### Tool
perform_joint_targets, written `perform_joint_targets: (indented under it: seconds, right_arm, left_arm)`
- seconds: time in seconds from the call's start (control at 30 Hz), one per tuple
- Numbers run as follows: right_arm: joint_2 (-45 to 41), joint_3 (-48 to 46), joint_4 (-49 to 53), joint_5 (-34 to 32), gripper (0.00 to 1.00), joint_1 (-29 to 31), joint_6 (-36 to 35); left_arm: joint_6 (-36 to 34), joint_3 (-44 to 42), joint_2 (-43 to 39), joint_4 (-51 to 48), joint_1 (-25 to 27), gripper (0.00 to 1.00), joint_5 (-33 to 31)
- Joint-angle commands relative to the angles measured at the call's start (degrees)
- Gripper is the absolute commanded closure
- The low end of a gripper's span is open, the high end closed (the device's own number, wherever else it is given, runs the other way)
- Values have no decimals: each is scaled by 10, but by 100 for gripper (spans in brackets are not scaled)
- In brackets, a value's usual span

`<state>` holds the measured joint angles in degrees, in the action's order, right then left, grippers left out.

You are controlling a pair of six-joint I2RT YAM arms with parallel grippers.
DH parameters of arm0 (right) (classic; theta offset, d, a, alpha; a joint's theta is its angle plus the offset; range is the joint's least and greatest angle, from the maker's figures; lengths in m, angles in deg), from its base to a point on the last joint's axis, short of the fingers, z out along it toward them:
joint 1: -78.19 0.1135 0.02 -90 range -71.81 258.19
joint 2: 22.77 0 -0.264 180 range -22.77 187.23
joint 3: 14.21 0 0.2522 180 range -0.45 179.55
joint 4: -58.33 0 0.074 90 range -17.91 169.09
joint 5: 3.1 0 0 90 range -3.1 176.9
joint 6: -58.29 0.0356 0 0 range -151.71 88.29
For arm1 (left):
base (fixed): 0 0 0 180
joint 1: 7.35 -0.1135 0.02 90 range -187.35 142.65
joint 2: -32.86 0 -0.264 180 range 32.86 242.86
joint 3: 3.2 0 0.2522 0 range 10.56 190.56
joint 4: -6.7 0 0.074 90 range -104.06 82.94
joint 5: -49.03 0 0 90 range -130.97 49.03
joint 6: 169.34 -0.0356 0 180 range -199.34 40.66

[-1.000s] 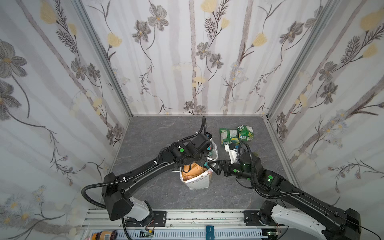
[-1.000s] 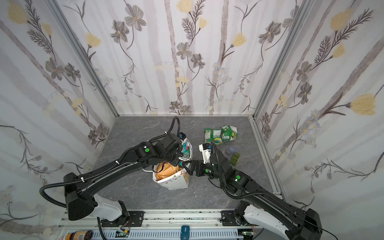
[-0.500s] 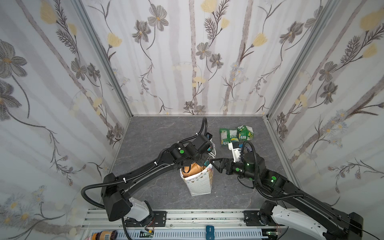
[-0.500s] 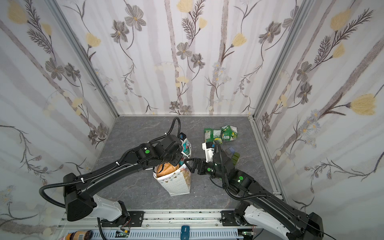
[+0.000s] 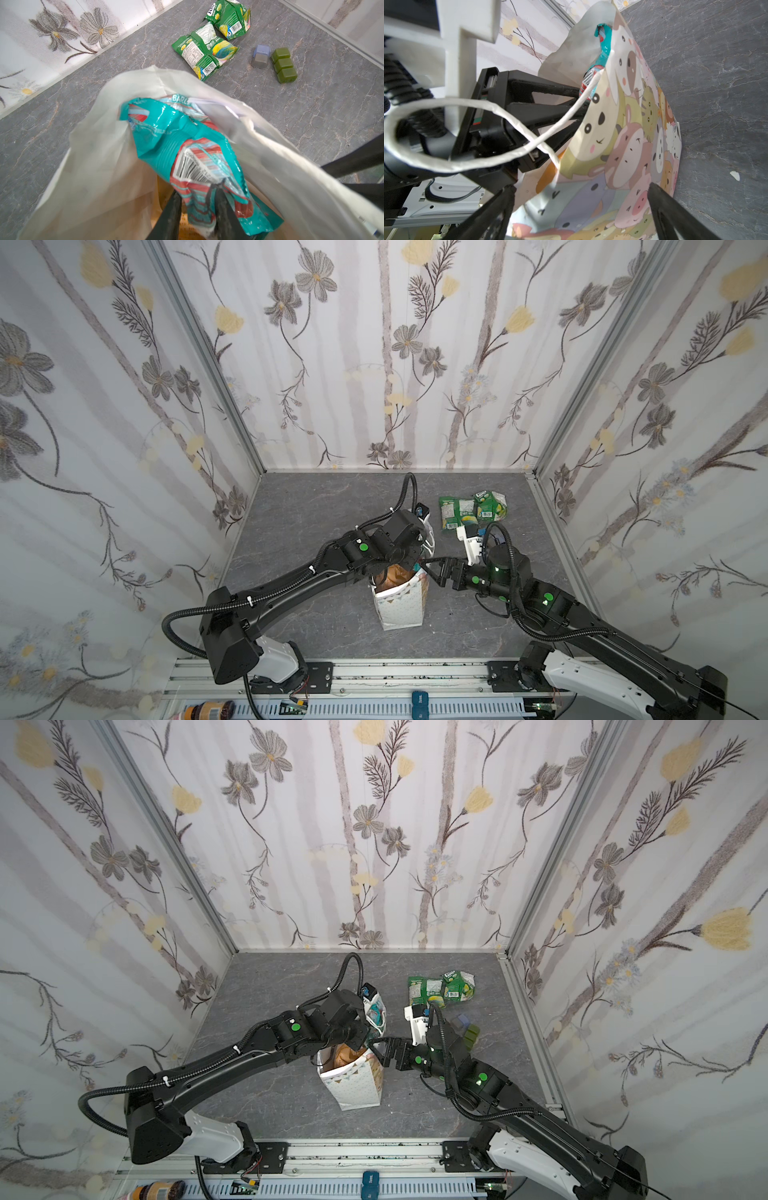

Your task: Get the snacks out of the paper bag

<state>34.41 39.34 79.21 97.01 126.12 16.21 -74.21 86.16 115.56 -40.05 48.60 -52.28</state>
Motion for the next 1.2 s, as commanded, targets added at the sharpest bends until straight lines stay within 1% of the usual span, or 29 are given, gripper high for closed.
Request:
perform_joint_targets:
  seconds: [0.0, 0.17, 0.3, 0.37, 0.4, 0.43, 0.5, 0.57, 0.6, 0.63, 0.73, 0.97, 1.07, 1.17]
  right_arm:
    - [0, -2, -16, 0, 0, -1, 7]
    - [-4, -1, -15, 0, 0, 0, 7]
    - [-12, -4, -12, -3, 0, 0, 7]
    - [-15, -4, -10, -5, 0, 0, 7]
    - [-17, -5, -10, -5, 0, 0, 6]
    - [-18, -5, -10, -5, 0, 0, 7]
    - [-19, -6, -10, -6, 0, 0, 7]
    - [-18, -6, -10, -5, 0, -1, 7]
    - [-17, -6, -10, -6, 0, 0, 7]
    - [-16, -6, -10, -5, 0, 0, 7]
    - [-17, -9, -10, -5, 0, 0, 7]
    - [-30, -18, -4, -7, 0, 0, 11]
    - [-39, -22, -2, -12, 0, 0, 13]
    - [-43, -22, 1, -15, 0, -1, 14]
  left_arm:
    - [-3, -5, -1, 43, -1, 83, 2]
    - [1, -17, 5, 63, -6, 100, 11]
    - [13, -21, 14, 68, -14, 100, 17]
    - [22, -20, 18, 64, -15, 100, 9]
    - [29, -21, 21, 60, -18, 88, 7]
    - [37, -19, 27, 55, -22, 73, 3]
    - [42, -24, 37, 53, -24, 55, -7]
    - [42, -34, 44, 67, -24, 42, 5]
    - [41, -42, 46, 79, -24, 38, 19]
    - [42, -49, 50, 91, -24, 37, 31]
    - [44, -67, 66, 118, -24, 36, 46]
    - [37, -88, 115, 152, -24, 37, 40]
    - [40, -92, 130, 160, -23, 47, 39]
    - [42, -94, 136, 164, -24, 62, 40]
